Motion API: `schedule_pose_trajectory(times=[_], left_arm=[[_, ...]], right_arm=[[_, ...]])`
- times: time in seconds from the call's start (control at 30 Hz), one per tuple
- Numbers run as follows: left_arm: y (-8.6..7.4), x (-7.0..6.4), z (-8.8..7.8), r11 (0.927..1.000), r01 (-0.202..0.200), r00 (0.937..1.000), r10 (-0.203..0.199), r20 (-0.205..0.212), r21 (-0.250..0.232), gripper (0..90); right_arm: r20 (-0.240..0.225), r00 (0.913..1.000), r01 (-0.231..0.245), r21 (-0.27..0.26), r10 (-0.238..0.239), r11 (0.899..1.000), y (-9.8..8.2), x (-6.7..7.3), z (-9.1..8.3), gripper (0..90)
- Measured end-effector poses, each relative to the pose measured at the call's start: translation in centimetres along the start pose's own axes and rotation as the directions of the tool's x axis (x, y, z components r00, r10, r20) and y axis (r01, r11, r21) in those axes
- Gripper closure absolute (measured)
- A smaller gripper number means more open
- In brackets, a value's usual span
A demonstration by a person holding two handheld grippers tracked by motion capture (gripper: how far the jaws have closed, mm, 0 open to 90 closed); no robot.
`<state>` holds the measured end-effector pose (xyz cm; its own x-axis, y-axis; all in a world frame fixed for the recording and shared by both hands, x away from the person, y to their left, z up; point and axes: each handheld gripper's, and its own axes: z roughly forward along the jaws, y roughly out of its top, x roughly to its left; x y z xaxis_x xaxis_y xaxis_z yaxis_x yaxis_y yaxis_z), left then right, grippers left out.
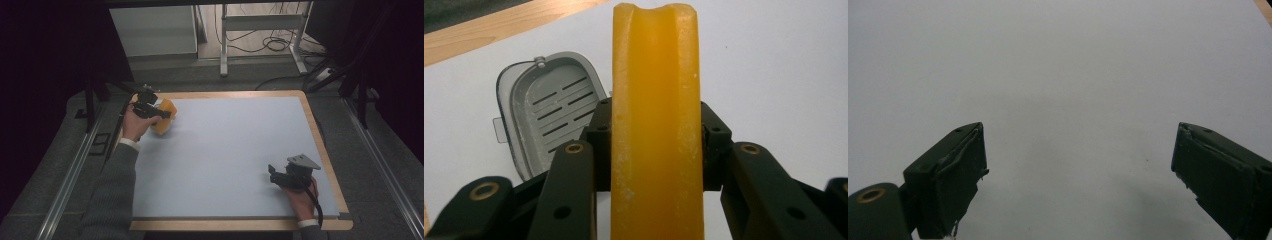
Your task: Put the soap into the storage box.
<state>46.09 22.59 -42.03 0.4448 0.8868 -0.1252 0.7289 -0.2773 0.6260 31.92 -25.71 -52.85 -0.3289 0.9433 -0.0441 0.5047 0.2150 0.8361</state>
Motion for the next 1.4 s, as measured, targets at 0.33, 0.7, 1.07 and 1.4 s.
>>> schedule_pose_trajectory(times=[0.33, 0.7, 1.07, 1.4], left_arm=[[0.4, 0.6, 0.2, 0.9995, 0.027, 0.9995, -0.027, -0.019, -0.015, 61.2], [0.8, 1.5, 1.2, 0.9980, 0.063, 0.9975, -0.063, -0.031, -0.011, 61.2], [1.3, 3.2, 2.1, 0.9948, 0.102, 0.9938, -0.102, -0.044, -0.002, 61.2], [1.4, 4.1, 3.3, 0.9907, 0.135, 0.9890, -0.133, -0.065, 0.016, 61.2]], right_arm=[[0.000, 1.0000, -0.001, 0.000, 0.001, 1.000, 0.0, 0.0, 0.0, 7.7], [0.000, 1.0000, -0.003, -0.002, 0.003, 1.000, 0.0, 0.0, 0.0, 7.7], [0.004, 1.0000, 0.003, -0.001, -0.003, 1.000, 0.0, 0.0, 0.0, 7.7], [0.002, 1.0000, 0.002, -0.001, -0.002, 1.000, 0.0, 0.0, 0.0, 7.7]])
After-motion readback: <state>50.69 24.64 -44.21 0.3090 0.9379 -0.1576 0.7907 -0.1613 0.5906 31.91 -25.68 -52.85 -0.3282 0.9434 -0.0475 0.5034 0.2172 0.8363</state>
